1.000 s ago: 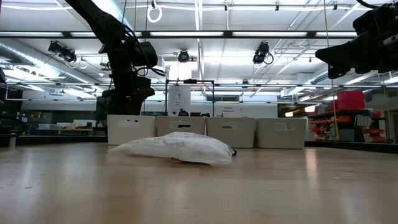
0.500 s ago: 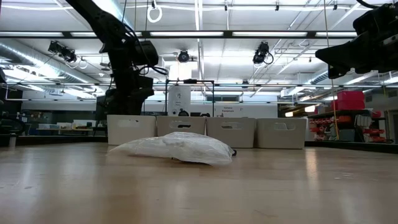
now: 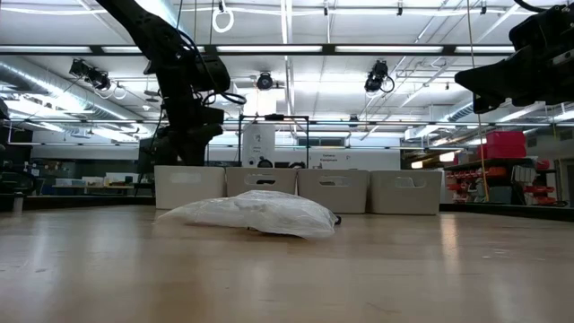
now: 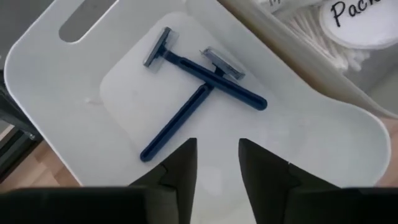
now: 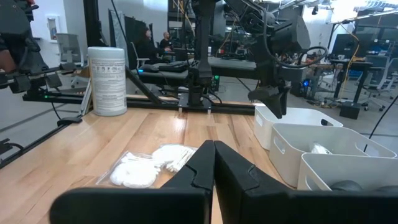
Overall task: Pick & Place Travel size toiletries
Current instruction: Put the blue razor into the white bin
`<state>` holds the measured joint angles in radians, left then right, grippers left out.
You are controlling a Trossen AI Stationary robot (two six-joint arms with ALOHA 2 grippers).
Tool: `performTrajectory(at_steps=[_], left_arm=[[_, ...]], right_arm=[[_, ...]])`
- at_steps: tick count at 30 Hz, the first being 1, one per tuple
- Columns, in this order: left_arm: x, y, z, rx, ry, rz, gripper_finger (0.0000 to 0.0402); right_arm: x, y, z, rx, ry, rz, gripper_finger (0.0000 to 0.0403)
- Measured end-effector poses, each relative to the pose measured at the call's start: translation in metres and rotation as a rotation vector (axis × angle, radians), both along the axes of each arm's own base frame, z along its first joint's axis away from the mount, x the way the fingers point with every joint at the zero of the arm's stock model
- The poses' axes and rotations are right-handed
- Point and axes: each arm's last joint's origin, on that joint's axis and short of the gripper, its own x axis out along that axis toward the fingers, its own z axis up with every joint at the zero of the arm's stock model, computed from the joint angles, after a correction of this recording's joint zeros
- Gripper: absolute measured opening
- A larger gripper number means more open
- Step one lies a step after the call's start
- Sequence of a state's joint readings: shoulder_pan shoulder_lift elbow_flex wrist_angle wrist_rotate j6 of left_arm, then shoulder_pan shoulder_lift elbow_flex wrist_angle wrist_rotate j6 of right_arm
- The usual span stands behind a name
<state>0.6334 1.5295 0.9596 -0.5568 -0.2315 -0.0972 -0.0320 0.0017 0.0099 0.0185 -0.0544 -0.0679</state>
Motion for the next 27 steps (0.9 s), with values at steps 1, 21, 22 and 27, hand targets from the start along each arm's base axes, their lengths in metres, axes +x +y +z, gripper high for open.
performTrajectory(at_steps=[1,21,22,27], left_arm=[[0.0,0.0,0.0,-0.003,0.0,-0.01,0.0121],[-0.004,-0.005,0.06,0.067,-0.134,-0.079,0.0043],[-0.004,-0.005,0.06,0.066,-0.135,-0.079,0.004],[-0.003,-0.007,0.061,0.044,-0.156,-0.101,0.0028]], right_arm=[[0.0,0.0,0.0,0.0,0.0,0.0,0.0014],[0.0,0.0,0.0,0.0,0.0,-0.001,0.0014],[0.0,0.0,0.0,0.0,-0.001,-0.001,0.0014],[0.0,0.0,0.0,0.0,-0.001,-0.001,0.0014]])
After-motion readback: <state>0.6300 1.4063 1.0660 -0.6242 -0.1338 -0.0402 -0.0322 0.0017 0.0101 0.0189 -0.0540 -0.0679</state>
